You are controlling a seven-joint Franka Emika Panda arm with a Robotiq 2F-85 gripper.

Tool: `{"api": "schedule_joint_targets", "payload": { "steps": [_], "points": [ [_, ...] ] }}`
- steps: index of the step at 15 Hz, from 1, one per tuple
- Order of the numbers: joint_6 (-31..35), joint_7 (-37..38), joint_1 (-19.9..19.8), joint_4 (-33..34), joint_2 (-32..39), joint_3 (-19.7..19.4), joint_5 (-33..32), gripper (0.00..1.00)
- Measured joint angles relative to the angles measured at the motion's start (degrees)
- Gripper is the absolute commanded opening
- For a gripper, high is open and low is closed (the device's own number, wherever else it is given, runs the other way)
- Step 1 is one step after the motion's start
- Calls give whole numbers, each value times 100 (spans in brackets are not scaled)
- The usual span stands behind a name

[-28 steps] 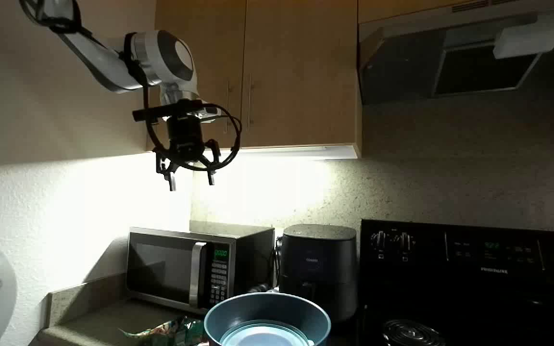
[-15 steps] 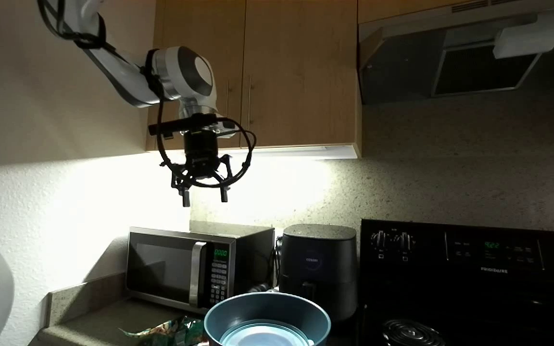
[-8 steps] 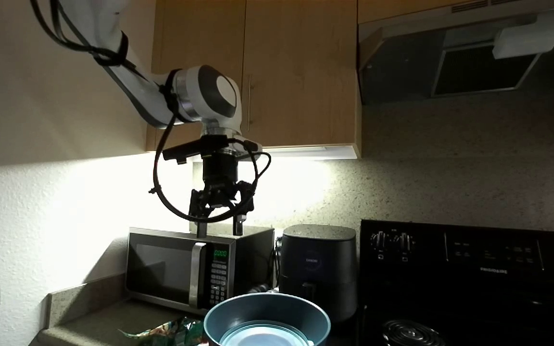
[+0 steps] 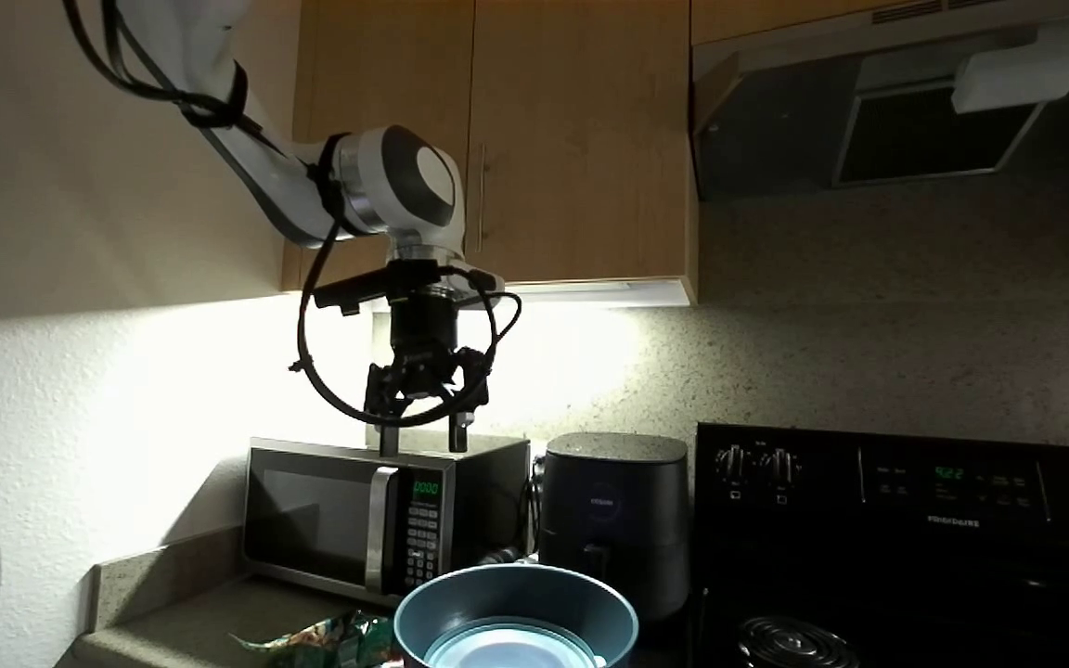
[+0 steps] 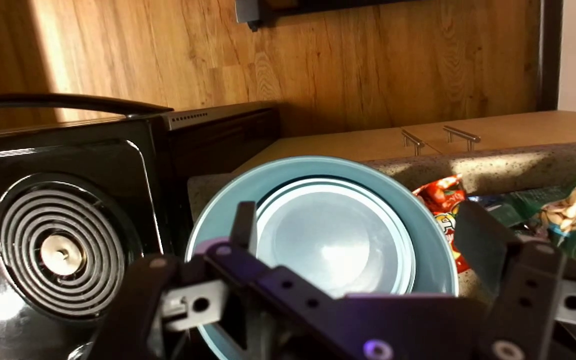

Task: Put the bowl on the microwave

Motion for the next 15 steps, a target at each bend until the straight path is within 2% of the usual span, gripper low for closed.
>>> {"api": "schedule_joint_targets", "payload": {
  "steps": [7, 11, 15],
  "points": [
    [169, -522, -103, -5, 970, -528, 1, 100],
    [555, -678, -276, -4, 1486, -792, 1, 100],
    [663, -677, -344, 5, 1676, -854, 1, 100]
  ]
}}
